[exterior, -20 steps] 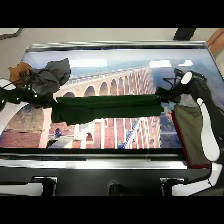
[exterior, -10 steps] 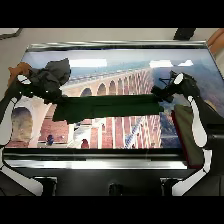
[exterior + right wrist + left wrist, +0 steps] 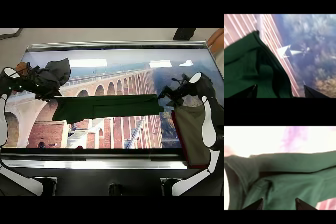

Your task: Fold the shirts.

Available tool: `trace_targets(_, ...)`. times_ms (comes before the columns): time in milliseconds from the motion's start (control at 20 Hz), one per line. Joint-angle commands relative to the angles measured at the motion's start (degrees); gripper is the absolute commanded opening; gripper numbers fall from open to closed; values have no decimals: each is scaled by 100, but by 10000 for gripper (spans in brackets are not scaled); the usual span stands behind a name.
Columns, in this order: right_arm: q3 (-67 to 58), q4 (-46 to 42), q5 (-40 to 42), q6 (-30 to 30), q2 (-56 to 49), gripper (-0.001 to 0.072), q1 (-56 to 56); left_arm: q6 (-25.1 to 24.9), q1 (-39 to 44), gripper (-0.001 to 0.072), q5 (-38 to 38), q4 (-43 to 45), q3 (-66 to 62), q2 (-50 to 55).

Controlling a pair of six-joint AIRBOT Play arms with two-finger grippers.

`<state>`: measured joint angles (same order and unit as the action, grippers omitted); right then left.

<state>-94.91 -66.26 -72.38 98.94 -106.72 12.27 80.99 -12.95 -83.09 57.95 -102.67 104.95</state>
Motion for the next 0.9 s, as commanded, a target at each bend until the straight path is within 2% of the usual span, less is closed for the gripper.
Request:
trace_targets(0,2,728,-516,-339,-328,695,127,-72,26,461,28,-313,-85,-382)
trace_targets(100,2,1058,-214,-313,-446,694,-26,-173,146,454,28,-492,-85,-575)
trace_targets(300,2,1001,251,98,-577,663,-380,-258,520,454,26,-553,-85,-769)
trace_targets(350,0,999,245,92,-570,494,-457,-260,645,453,26,-553,-83,-761)
trace_targets(400,-4,1029,245,98,-542,136,-518,-260,774,452,28,-551,-79,-743)
trace_targets(450,-4,1099,243,118,-472,32,-540,-260,907,429,48,-553,-72,-719)
trace_targets(550,-4,1174,291,33,-151,33,-564,-308,1274,104,101,-553,-72,-621)
trace_targets(650,-4,1189,262,-70,358,32,-581,-317,1814,39,297,-555,15,-455)
trace_targets(850,-4,1163,-227,-81,1379,32,-848,-109,3150,38,1314,-682,514,-46)
